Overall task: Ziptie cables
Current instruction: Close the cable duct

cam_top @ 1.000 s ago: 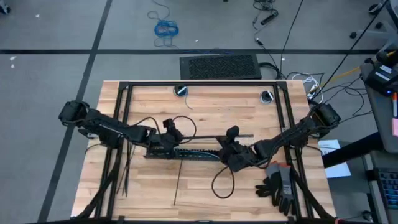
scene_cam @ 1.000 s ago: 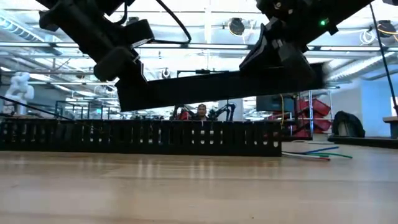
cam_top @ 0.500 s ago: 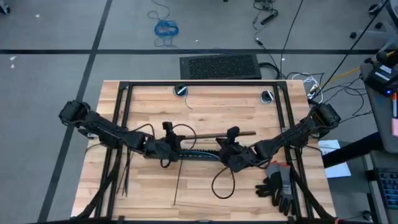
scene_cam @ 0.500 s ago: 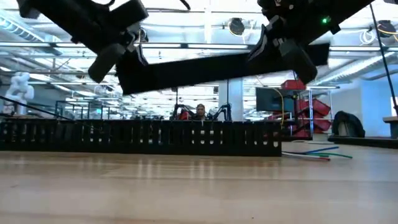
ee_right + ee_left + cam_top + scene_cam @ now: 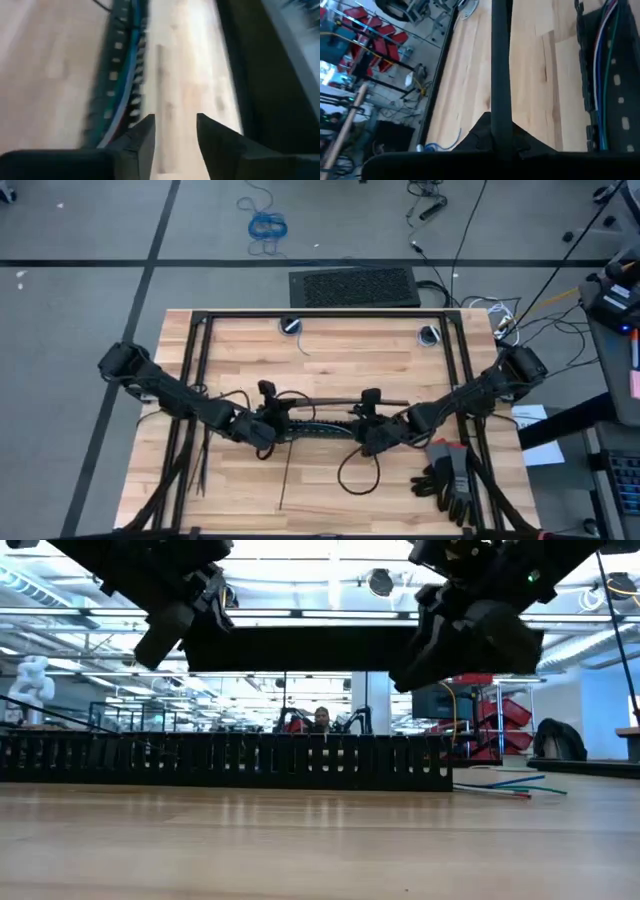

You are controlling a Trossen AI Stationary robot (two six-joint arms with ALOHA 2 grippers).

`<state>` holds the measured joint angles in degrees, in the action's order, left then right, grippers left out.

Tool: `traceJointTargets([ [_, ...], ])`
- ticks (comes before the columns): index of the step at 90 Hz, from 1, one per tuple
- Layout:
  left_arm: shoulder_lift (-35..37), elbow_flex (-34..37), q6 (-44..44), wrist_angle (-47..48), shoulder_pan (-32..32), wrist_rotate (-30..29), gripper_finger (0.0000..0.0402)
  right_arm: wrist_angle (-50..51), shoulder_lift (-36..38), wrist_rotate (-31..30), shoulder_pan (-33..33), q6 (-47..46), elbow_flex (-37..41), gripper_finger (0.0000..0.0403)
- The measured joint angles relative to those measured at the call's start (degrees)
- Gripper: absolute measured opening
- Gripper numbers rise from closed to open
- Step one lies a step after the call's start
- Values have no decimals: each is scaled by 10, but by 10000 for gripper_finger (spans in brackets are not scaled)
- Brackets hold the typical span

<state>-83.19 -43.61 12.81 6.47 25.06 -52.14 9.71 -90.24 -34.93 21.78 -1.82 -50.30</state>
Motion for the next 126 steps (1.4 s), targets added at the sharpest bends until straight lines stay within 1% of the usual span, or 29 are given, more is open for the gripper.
traceJointTargets([
  [12,-19,-8,0,5,0,0,6,10,0,29,-1,-28,1,140],
  [23,-32,-16,14,5,1,0,6,22,6,89,-3,-69,1,138],
  [32,-38,-22,23,8,2,-2,6,31,23,118,-3,-98,1,138],
  [52,-71,-36,21,13,2,-17,6,55,103,151,-4,-126,1,137],
  [56,-79,-39,30,30,2,-21,5,50,125,158,-4,-139,1,138],
  [60,-90,-37,49,50,3,-10,5,38,149,188,-6,-142,0,138],
  [66,-107,-44,64,49,3,-9,5,22,179,237,-4,-147,-1,138],
  [72,-111,-53,71,38,3,-34,5,14,206,283,1,-151,0,138],
  [77,-118,-60,76,36,2,-42,5,2,226,277,2,-151,0,138],
  [82,-132,-69,79,39,3,-54,5,4,241,229,-5,-155,-1,138],
  [88,-142,-84,105,41,5,-78,5,28,243,167,-21,-158,-1,139],
  [91,-144,-93,123,34,7,-93,5,46,241,152,-33,-157,0,141],
  [94,-147,-103,137,28,9,-106,5,61,237,149,-46,-158,0,145],
  [100,-158,-126,157,23,14,-126,5,72,228,163,-71,-162,0,157],
  [108,-176,-149,201,15,27,-160,5,76,208,216,-94,-158,0,180],
  [120,-206,-177,290,9,48,-213,5,72,184,273,-102,-140,0,219],
  [126,-226,-187,322,10,53,-217,5,72,172,289,-102,-135,0,240],
])
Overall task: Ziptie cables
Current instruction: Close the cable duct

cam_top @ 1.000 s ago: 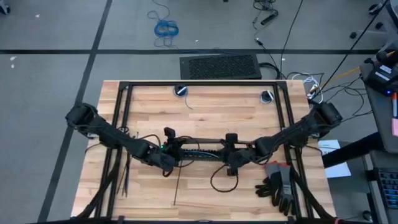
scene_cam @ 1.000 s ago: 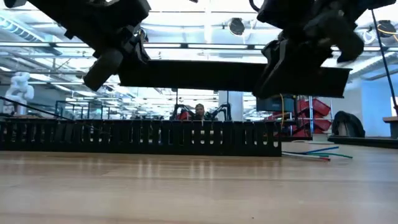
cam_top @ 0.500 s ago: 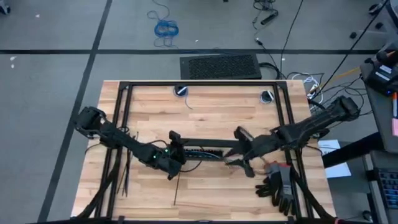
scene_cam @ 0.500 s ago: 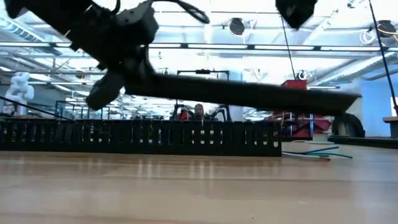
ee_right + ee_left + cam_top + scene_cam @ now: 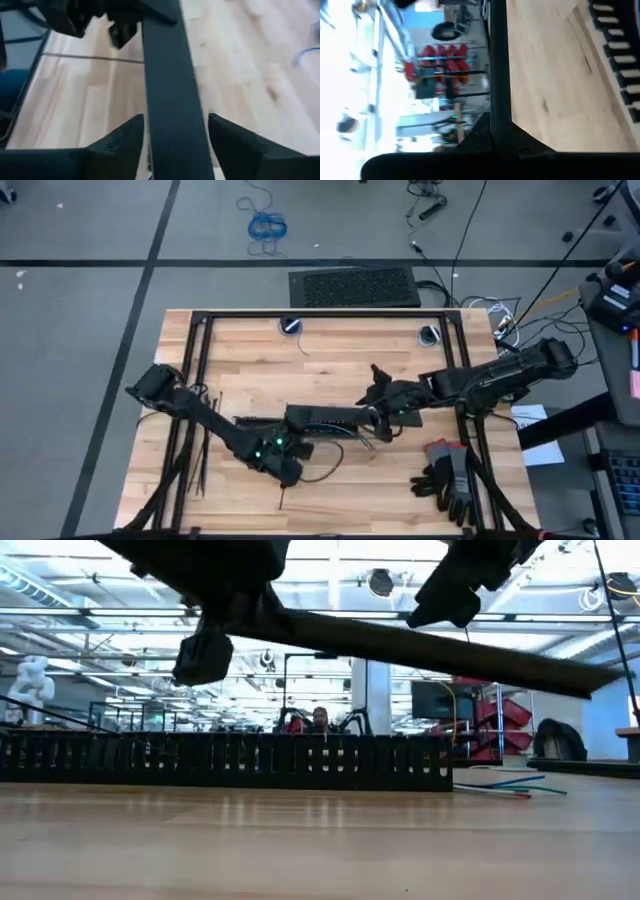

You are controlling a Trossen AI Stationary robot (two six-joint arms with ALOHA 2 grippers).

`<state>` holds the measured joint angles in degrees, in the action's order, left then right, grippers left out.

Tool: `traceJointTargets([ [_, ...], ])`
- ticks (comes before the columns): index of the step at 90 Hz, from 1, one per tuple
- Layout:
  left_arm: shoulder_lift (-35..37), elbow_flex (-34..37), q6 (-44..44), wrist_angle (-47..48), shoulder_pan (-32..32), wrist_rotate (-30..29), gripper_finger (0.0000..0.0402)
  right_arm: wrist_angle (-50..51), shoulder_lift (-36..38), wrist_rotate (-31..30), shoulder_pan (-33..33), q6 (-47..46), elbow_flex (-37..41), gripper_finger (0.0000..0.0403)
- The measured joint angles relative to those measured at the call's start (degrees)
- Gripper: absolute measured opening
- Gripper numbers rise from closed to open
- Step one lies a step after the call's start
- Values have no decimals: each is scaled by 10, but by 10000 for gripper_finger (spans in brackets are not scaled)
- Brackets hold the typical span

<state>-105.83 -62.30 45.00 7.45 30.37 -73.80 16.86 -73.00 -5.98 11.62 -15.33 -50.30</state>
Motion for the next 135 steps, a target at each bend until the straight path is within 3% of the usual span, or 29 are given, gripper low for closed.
traceJointTargets([
  [29,-65,-36,138,-105,5,-32,5,-3,-49,16,1,57,0,322],
  [53,-66,-51,144,-115,-4,-34,5,18,-76,18,0,68,0,354],
  [76,-66,-56,144,-116,-13,-33,5,30,-102,48,-12,68,0,361],
  [91,-66,-56,143,-116,-15,-31,5,30,-107,47,-27,58,0,334],
  [114,-66,-56,123,-115,-23,-28,8,36,-103,71,-44,47,0,206],
  [135,-66,-56,88,-117,-39,-3,11,55,-103,78,-47,42,0,204],
])
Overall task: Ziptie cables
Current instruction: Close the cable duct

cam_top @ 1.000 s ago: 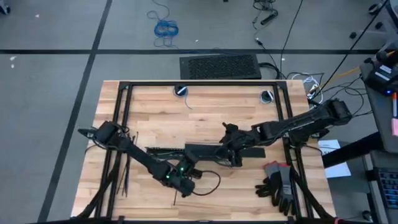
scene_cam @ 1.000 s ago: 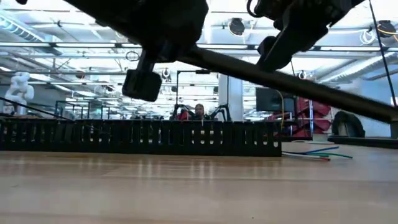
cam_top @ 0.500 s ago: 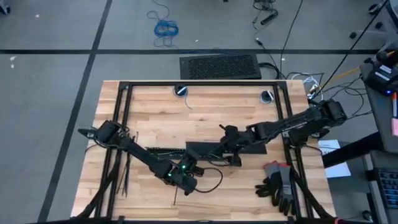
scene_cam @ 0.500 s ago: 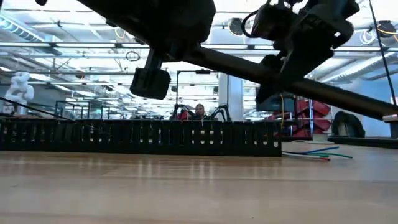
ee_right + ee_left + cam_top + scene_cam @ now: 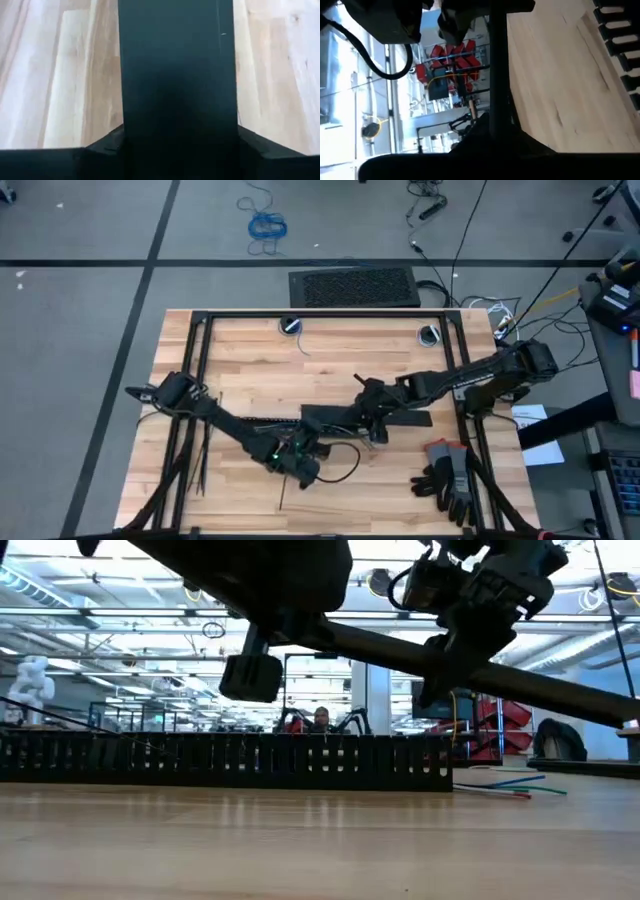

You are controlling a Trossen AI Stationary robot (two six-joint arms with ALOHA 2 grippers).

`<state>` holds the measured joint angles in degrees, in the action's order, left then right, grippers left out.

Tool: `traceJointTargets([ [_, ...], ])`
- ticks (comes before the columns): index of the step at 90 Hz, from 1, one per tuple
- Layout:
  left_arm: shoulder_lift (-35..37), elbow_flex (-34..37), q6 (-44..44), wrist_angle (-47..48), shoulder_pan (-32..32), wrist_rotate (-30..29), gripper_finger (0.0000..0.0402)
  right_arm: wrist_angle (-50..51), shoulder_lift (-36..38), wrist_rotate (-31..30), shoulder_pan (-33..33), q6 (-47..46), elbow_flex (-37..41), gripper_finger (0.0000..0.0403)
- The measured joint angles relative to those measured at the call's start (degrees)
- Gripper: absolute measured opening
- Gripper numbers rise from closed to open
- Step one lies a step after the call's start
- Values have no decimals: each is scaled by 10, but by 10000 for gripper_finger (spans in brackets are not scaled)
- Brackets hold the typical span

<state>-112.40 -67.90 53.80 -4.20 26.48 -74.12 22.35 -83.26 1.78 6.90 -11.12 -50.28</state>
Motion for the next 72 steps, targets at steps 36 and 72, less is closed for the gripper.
traceJointTargets([
  [36,36,1,-477,162,31,60,95,51,0,-34,0,34,-1,205],
  [72,68,0,-939,415,116,109,145,137,0,-133,-18,23,1,206],
])
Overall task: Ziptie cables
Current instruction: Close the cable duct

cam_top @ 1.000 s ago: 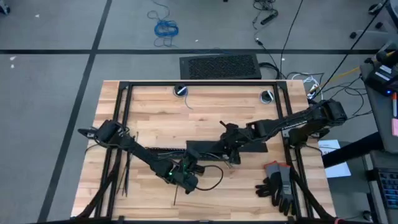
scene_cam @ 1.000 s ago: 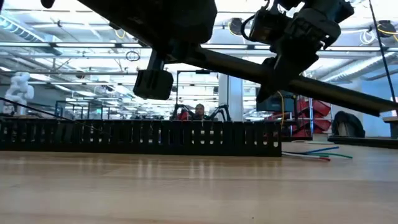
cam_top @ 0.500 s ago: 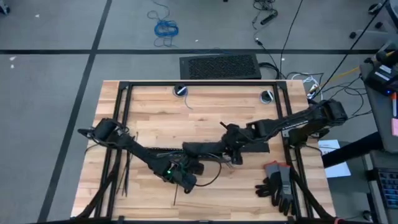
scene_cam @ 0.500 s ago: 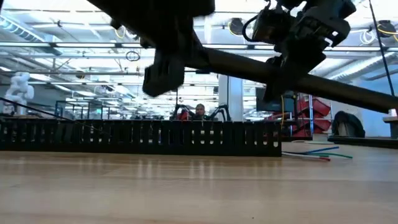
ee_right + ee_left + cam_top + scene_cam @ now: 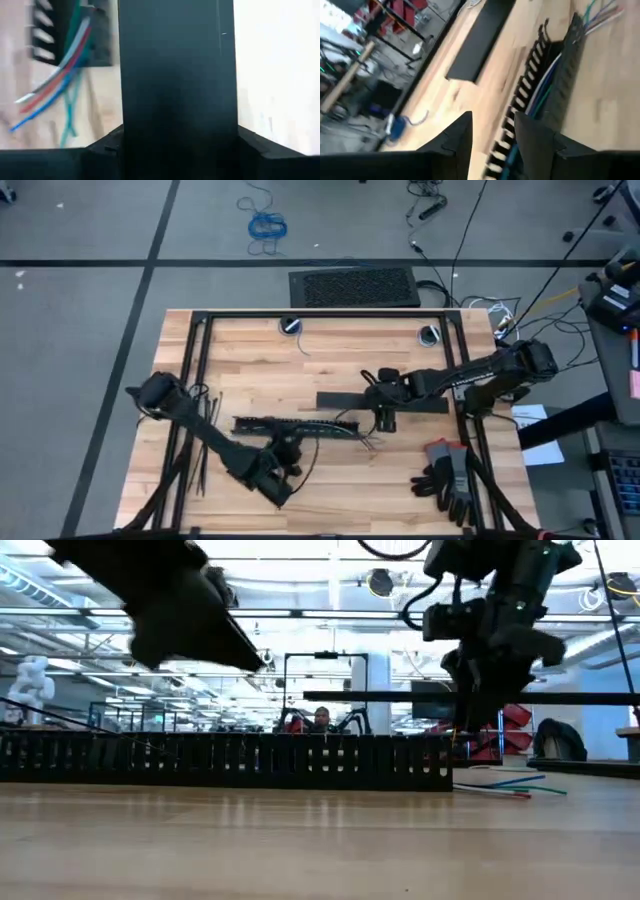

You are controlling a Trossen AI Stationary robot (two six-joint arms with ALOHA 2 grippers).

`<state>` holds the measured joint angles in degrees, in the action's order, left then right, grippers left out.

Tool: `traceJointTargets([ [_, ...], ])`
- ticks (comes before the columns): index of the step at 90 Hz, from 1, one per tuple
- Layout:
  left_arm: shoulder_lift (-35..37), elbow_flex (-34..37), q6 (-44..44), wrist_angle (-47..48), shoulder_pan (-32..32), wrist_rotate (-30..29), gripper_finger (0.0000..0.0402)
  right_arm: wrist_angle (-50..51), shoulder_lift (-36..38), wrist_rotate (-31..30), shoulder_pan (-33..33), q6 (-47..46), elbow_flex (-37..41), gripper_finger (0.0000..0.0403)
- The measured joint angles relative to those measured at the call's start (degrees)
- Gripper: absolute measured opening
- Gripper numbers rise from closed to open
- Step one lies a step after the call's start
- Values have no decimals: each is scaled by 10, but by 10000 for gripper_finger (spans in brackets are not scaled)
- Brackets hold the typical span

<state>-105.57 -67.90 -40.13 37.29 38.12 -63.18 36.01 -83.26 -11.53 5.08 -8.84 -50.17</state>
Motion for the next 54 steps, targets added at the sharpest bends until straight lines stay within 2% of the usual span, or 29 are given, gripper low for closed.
traceJointTargets([
  [15,3,0,-46,-26,29,1,145,-3,0,6,-5,3,0,205],
  [33,-15,26,-66,-18,24,13,145,-11,0,8,-6,4,0,206],
  [42,-15,43,-89,-23,11,65,145,-10,0,10,-5,2,0,206],
  [54,-15,44,-81,-24,-10,182,145,-10,0,12,-5,1,0,206],
])
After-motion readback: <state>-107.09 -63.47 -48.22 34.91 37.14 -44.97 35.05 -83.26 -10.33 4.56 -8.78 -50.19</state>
